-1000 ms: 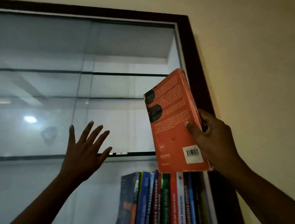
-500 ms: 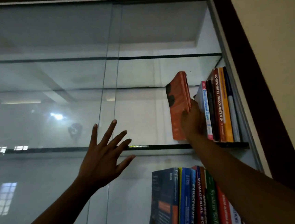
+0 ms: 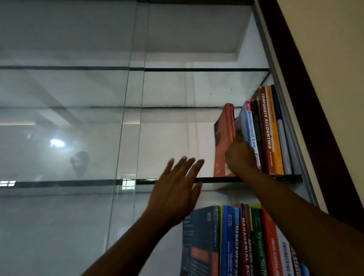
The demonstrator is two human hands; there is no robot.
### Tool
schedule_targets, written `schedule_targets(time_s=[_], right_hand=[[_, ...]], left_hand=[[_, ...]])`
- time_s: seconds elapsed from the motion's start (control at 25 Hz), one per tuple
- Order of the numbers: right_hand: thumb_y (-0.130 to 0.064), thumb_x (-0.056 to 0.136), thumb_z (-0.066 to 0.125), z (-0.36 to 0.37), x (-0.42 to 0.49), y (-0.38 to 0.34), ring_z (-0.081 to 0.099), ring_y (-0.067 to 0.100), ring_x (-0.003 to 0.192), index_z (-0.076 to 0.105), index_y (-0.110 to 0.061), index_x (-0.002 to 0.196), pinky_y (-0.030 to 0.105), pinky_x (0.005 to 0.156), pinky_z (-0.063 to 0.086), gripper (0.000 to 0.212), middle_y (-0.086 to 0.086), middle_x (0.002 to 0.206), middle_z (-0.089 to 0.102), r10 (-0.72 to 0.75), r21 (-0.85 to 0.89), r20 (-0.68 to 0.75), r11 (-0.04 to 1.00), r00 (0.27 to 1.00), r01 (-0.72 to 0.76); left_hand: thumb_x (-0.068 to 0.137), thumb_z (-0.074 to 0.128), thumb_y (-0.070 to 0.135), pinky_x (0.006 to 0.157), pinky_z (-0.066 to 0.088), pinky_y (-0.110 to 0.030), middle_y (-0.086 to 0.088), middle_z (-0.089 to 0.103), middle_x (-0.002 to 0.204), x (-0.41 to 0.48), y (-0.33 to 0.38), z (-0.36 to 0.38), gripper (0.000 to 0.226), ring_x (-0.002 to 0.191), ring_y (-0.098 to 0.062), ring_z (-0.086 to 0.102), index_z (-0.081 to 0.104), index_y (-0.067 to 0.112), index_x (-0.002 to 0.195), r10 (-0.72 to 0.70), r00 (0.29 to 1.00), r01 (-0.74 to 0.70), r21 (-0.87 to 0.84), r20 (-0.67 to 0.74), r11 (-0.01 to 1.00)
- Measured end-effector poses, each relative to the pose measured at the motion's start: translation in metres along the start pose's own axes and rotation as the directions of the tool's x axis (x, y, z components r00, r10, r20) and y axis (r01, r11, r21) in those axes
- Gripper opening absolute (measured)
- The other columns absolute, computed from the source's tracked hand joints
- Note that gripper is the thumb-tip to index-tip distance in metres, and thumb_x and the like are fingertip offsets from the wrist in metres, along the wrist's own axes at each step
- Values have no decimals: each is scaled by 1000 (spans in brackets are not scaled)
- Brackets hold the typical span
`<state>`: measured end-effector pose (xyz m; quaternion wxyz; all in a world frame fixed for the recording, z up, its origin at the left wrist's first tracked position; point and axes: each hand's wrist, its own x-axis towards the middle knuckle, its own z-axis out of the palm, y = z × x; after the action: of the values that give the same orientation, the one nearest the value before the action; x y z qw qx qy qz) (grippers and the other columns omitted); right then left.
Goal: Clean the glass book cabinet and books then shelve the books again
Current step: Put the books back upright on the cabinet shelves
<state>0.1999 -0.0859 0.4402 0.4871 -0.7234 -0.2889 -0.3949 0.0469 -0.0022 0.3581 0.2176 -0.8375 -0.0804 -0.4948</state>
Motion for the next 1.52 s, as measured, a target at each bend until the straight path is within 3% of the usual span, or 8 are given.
schedule_targets(time_s=[0.12, 0.24, 0.52, 0.64, 0.84, 1.2, 1.36, 1.52], right_hand=[[-15, 99, 40, -1, -3, 2, 53, 31, 115, 38, 4, 128, 36, 90, 45, 35, 21, 125, 52, -13, -101, -126, 995, 992, 0], [-20, 96, 49, -13, -1, 9, 53, 35, 116, 36, 1, 132, 45, 97, 45, 44, 23, 128, 51, -21, -23, -107, 1000, 994, 19], [-46, 97, 26, -33, -31, 45, -7, 20, 144, 0, -17, 150, 37, 117, -7, 65, 5, 157, -5, -467, -271, 19, 848, 884, 454], [-57, 76, -13, -30, -26, 62, -16, 17, 142, -11, -16, 148, 33, 112, -16, 83, 5, 156, -13, -461, -356, 112, 808, 880, 469], [-55, 87, 3, -33, -21, 62, -21, 13, 138, -9, -16, 148, 32, 109, -17, 74, 5, 156, -12, -421, -334, 210, 817, 882, 469], [-9, 92, 53, -67, -133, 57, 50, 12, 118, 53, -32, 115, 29, 100, 43, 32, -7, 119, 55, -419, 486, 23, 798, 908, 356], [-18, 92, 56, -59, -210, 44, 55, 2, 104, 59, -32, 112, 16, 89, 44, 25, -14, 114, 56, -527, 617, 391, 758, 754, 210], [-28, 89, 61, -34, -306, 11, 60, -1, 93, 61, -29, 116, 7, 78, 43, 27, -14, 113, 58, -587, 665, 638, 747, 498, 29]], left_hand=[[101, 29, 37, 110, 28, -33, -6, 32, 151, 56, 19, 1, 53, 136, -23, 35, 17, 20, 150, -177, 973, 230, -494, 151, 839], [100, 19, 50, 104, 31, -34, -1, 33, 147, 99, 40, -5, 58, 135, -30, 34, 20, 18, 149, -184, 879, 477, -808, 441, 346], [82, 6, 77, 67, 46, -45, -18, 34, 145, 129, 40, 11, 81, 128, -43, 36, 30, 31, 145, 62, 805, 590, -786, 590, -187], [84, 8, 76, 65, 44, -45, -18, 32, 147, 130, 44, 7, 80, 130, -43, 34, 32, 29, 144, 71, 812, 580, -786, 579, -214], [90, 16, 67, 73, 43, -42, -12, 49, 117, 124, 52, 5, 72, 107, -35, 51, 34, 22, 143, 89, 811, 584, -791, 578, -182], [92, 53, 34, 97, 31, -6, 10, 51, 127, -11, 46, -28, 37, 110, 15, 43, 49, 27, 128, -151, 984, 28, -740, -100, 672], [86, 55, 41, 90, 27, 4, 25, 52, 122, -149, 31, -40, 33, 113, 20, 42, 56, 35, 119, -271, 948, 314, -654, 169, 689], [86, 54, 38, 90, 38, -9, 15, 57, 124, -290, 4, -73, 30, 117, 2, 50, 59, 35, 116, -490, 656, 755, -475, 575, 453]])
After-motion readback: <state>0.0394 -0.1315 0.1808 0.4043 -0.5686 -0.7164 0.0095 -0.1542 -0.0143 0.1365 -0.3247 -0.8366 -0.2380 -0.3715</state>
